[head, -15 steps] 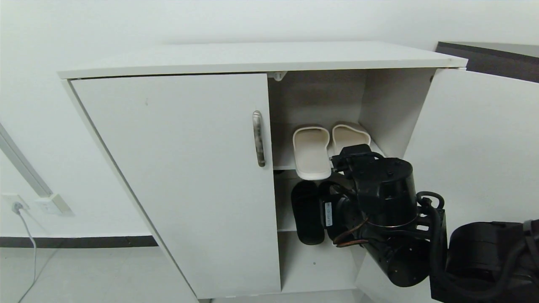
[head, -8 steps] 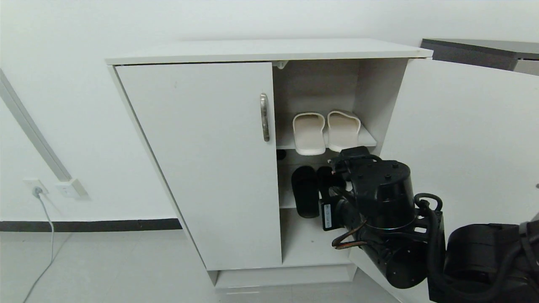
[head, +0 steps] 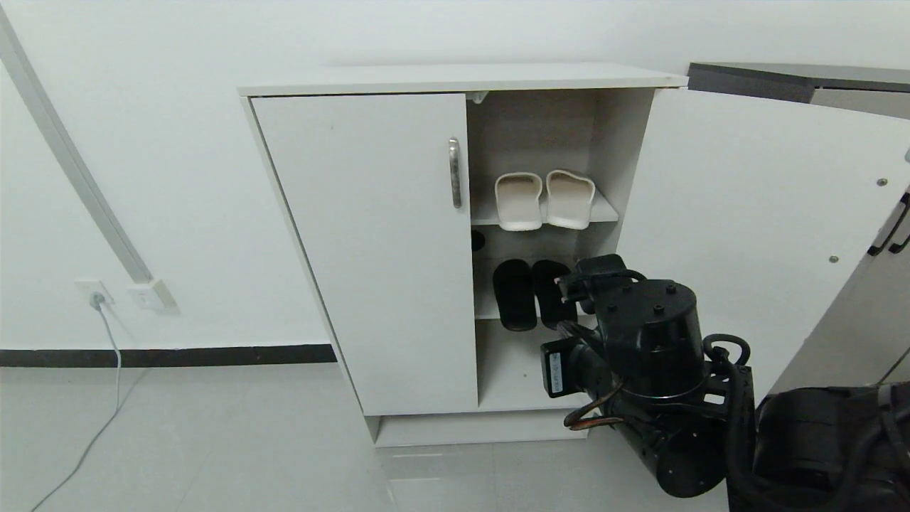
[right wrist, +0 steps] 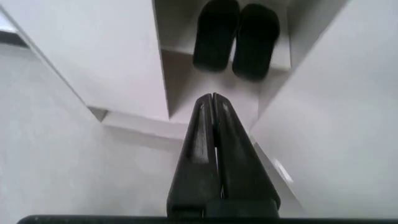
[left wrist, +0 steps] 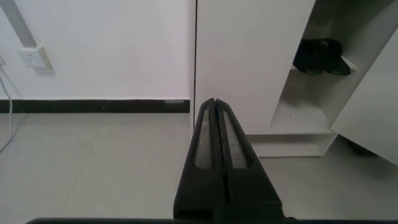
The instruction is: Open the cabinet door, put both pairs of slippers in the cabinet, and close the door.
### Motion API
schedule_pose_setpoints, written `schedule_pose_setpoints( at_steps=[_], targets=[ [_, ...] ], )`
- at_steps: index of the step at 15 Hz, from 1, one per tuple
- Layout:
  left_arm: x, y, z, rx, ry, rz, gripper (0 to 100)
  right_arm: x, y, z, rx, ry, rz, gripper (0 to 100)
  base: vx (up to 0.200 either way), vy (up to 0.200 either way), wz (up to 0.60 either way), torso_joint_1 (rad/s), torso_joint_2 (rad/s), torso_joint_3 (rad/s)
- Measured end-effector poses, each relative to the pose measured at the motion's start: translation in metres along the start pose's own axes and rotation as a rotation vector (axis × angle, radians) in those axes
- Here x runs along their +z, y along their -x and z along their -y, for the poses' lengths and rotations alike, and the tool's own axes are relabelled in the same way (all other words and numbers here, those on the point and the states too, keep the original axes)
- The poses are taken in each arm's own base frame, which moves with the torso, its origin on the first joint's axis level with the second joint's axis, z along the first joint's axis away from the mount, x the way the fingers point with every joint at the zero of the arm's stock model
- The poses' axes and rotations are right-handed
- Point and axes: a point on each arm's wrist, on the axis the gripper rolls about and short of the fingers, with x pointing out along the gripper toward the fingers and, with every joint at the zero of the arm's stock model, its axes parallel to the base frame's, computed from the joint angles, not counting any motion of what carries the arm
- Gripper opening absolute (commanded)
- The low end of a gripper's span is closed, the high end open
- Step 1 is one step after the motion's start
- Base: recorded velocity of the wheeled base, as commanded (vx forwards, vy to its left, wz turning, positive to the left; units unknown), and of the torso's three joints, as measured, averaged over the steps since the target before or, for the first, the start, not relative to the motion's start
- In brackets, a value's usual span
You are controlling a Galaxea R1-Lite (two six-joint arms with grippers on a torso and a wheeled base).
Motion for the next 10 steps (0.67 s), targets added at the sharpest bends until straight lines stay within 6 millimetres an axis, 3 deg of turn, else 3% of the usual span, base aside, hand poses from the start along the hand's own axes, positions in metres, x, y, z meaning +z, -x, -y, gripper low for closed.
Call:
schedule_pose_setpoints(
  at_steps=[10],
  targets=[
    [0.0,0.0,0.0,0.0,0.0,0.0,0,-0.0064,0.0007,0.0032,-0.004,0.02,-0.006,0,0.0,0.0,0.0,0.0,0.0,0.0]
  ],
)
